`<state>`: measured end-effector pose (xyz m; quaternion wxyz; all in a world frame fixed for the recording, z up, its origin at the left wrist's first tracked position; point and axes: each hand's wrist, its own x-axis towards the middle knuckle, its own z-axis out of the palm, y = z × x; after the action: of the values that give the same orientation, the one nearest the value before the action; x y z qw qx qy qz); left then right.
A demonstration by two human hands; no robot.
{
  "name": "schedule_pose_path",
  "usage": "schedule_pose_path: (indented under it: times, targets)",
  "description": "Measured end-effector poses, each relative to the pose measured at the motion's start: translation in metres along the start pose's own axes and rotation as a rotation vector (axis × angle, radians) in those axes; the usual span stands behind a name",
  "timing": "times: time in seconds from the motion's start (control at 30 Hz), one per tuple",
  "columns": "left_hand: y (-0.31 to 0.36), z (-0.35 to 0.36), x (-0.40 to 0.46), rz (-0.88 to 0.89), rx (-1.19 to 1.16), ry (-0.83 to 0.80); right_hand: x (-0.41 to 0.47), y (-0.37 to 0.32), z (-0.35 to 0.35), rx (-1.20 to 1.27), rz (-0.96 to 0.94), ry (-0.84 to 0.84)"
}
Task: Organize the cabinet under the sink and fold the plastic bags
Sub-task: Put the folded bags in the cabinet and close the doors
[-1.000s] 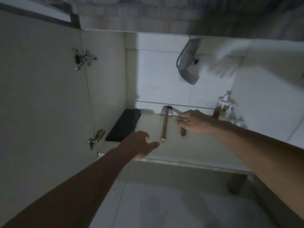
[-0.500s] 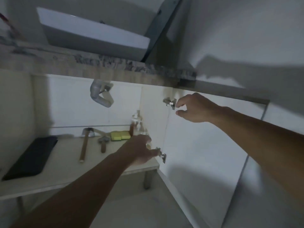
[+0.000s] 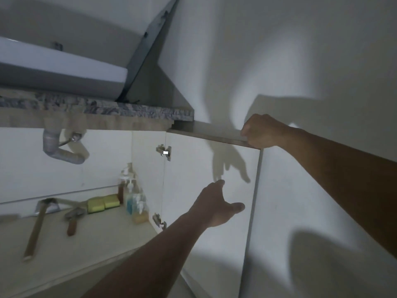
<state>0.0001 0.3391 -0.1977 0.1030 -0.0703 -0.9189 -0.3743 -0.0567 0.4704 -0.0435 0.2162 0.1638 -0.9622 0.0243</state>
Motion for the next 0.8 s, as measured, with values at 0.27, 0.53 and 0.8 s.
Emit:
schedule_pose_path:
  times: [0.27,0.53,0.8]
  targets:
    - [-0.001,0.02,-0.002,0.036,-0.091,0.093,-0.005,0.0,-0.004,0.457,0.063,-0.059]
    - [-0.018,-0.016,-0.043,0.158,-0.226,0.64,-0.014,-0.055,-0.003,0.74,-0.249,-0.148]
    - [-0.06,-0.07,-0.077,0.044,-0.088,0.708,0.008,-0.124,0.031,0.809,-0.495,0.021]
